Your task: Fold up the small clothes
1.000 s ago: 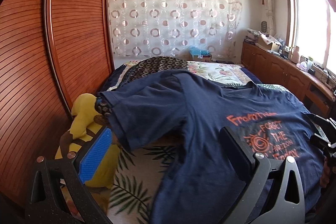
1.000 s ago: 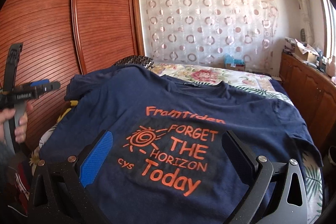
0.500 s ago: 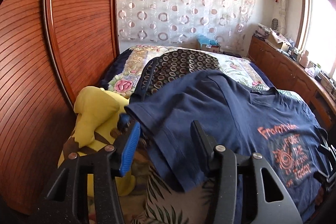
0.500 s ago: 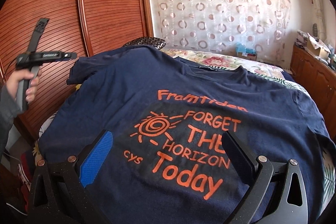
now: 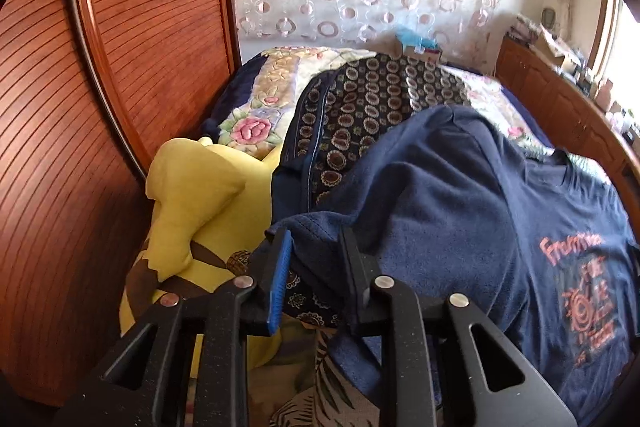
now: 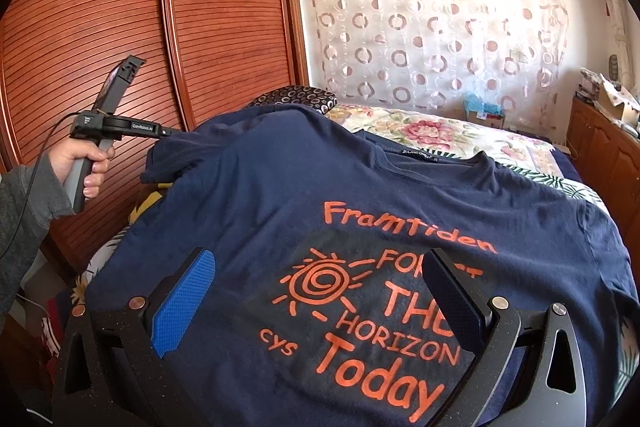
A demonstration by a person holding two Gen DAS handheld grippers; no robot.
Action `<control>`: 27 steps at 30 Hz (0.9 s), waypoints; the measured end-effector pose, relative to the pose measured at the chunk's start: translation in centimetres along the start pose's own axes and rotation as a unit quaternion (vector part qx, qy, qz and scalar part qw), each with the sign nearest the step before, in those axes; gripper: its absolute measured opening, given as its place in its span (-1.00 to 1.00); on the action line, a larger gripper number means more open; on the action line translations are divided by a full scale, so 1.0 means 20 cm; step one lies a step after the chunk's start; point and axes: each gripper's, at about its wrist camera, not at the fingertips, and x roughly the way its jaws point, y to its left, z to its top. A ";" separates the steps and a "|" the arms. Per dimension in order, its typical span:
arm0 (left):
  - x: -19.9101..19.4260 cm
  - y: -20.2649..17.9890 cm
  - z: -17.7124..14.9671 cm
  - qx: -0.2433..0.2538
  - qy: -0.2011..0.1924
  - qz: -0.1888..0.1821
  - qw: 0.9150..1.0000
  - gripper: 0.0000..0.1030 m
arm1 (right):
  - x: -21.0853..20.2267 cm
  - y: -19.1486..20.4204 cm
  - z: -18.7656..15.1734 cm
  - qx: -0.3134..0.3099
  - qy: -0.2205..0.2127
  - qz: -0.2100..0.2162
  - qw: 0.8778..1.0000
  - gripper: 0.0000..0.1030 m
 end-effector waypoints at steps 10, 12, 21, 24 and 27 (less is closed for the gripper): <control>-0.17 -0.12 0.05 0.056 -0.039 0.013 0.998 -0.94 | 0.04 -0.01 0.01 0.005 0.010 0.001 1.000 1.00; -0.27 -0.20 0.08 0.075 -0.061 0.005 0.995 -0.94 | 0.03 -0.02 0.01 0.010 0.009 0.002 1.000 1.00; -0.42 -0.61 0.25 0.128 -0.096 -0.062 0.985 -0.94 | 0.00 -0.07 0.00 0.029 0.006 -0.008 1.000 1.00; -0.43 -0.78 0.33 0.148 -0.093 -0.083 0.981 -0.94 | -0.01 -0.09 0.00 0.033 0.003 -0.015 0.999 1.00; -0.43 -0.93 0.37 0.162 -0.088 -0.102 0.978 -0.93 | -0.03 -0.12 -0.01 0.042 0.001 -0.018 0.999 1.00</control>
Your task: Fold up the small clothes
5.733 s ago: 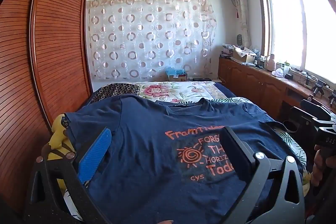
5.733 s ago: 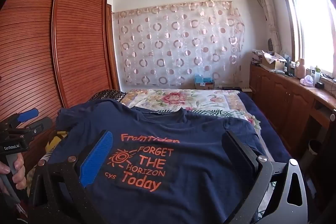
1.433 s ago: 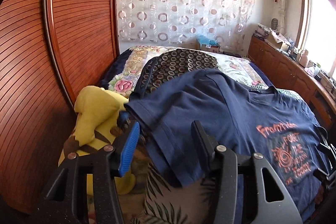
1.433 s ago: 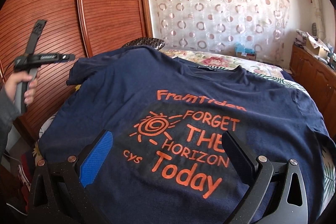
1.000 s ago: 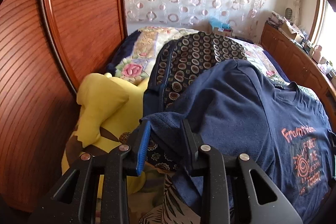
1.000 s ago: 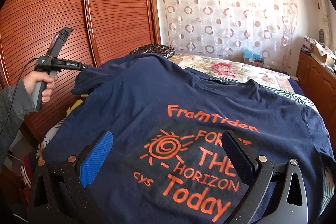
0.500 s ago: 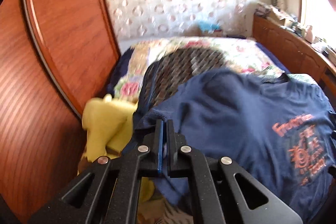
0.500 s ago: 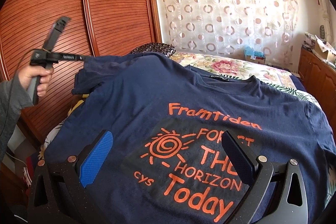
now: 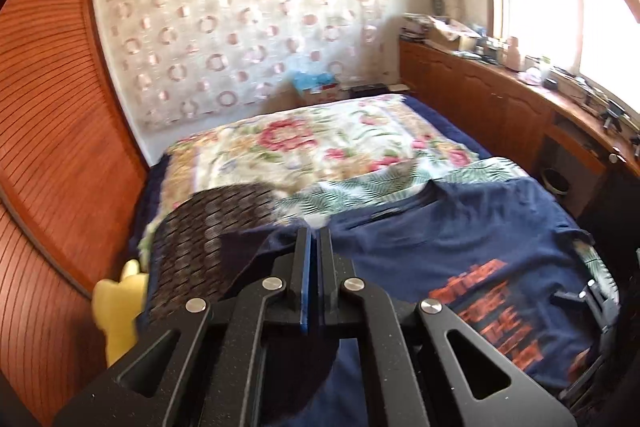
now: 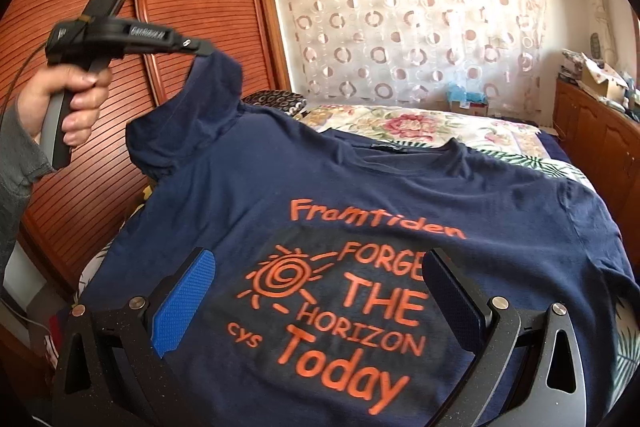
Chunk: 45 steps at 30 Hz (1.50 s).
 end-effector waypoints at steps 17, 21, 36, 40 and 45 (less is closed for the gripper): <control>0.02 0.01 -0.26 -0.018 0.016 -0.022 0.999 0.51 | -0.02 0.00 -0.01 0.024 -0.002 -0.023 0.999 1.00; 0.04 0.04 -0.38 -0.026 0.015 -0.004 1.000 0.51 | -0.03 0.01 -0.01 0.022 0.000 -0.029 0.999 1.00; 0.15 -0.17 -0.64 -0.023 0.033 -0.036 0.999 0.51 | -0.22 -0.17 -0.01 0.020 -0.002 -0.109 0.994 0.95; 0.24 -0.25 -0.68 -0.007 0.055 -0.045 0.997 0.51 | -0.26 -0.30 -0.03 0.022 0.018 -0.146 0.989 0.72; 0.32 -0.33 -0.71 0.000 0.086 -0.059 0.995 0.51 | -0.30 -0.43 -0.07 0.041 0.053 -0.180 0.981 0.54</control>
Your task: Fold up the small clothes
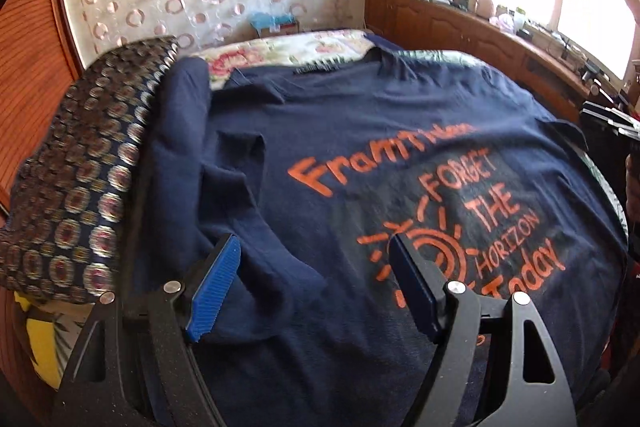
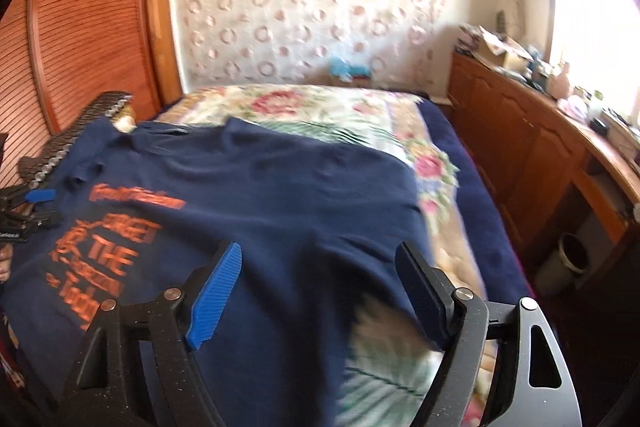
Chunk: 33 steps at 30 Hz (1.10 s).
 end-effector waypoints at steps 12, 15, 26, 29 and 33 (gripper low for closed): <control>0.09 -0.04 -0.02 0.006 0.024 0.005 1.000 0.55 | -0.07 -0.09 -0.07 0.028 0.065 -0.021 0.997 0.52; 0.10 -0.03 -0.02 0.003 0.023 0.002 1.000 0.55 | -0.07 -0.11 -0.03 0.031 0.079 -0.018 0.996 0.42; 0.10 -0.03 -0.02 0.001 0.024 0.000 1.000 0.57 | 0.01 -0.19 0.05 0.018 0.076 -0.027 0.997 -0.86; 0.11 -0.03 -0.02 0.002 0.024 0.003 1.000 0.57 | -0.02 -0.14 0.09 -0.004 0.054 -0.054 0.997 -0.91; 0.11 -0.03 -0.02 0.000 0.024 0.002 1.000 0.57 | -0.10 -0.06 0.19 -0.016 0.003 -0.053 0.998 -0.92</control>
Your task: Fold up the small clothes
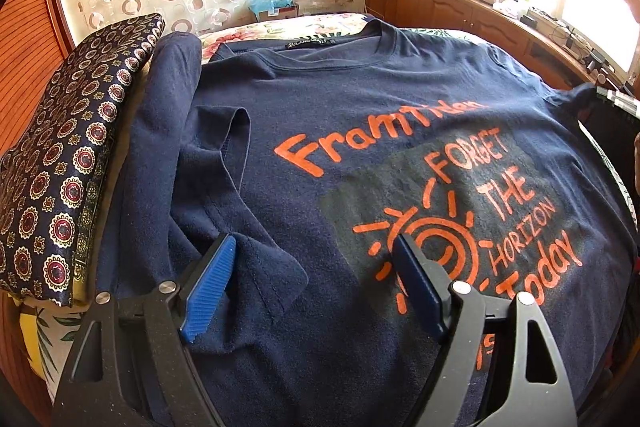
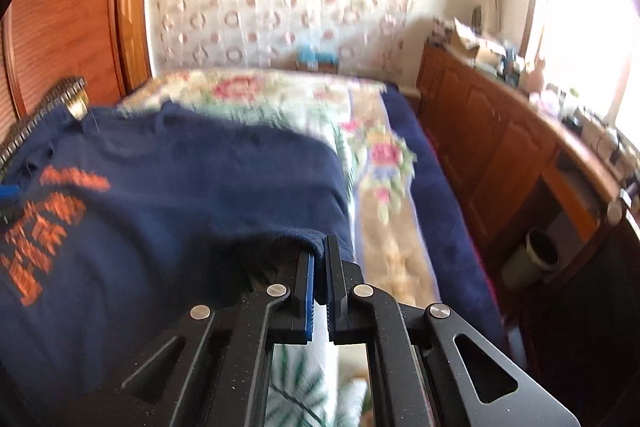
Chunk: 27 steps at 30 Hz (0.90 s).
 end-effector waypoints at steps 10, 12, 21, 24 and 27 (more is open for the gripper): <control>0.00 -0.01 0.00 0.002 0.003 -0.006 1.000 0.64 | -0.11 0.41 0.06 -0.048 -0.040 0.135 0.989 -0.92; 0.00 -0.01 0.00 0.002 0.003 -0.006 1.000 0.64 | -0.06 0.45 -0.01 -0.058 -0.014 0.135 0.989 -0.92; 0.00 -0.01 0.01 0.006 0.005 -0.003 1.000 0.64 | 0.02 0.40 -0.17 -0.051 0.044 0.112 0.991 -0.75; -0.02 -0.01 0.01 0.004 0.001 0.002 1.000 0.64 | -0.02 0.37 -0.19 -0.039 0.051 0.104 0.993 -0.29; -0.10 -0.02 0.02 -0.003 -0.028 -0.003 1.000 0.64 | -0.08 0.33 -0.20 -0.033 0.048 0.099 0.993 -0.20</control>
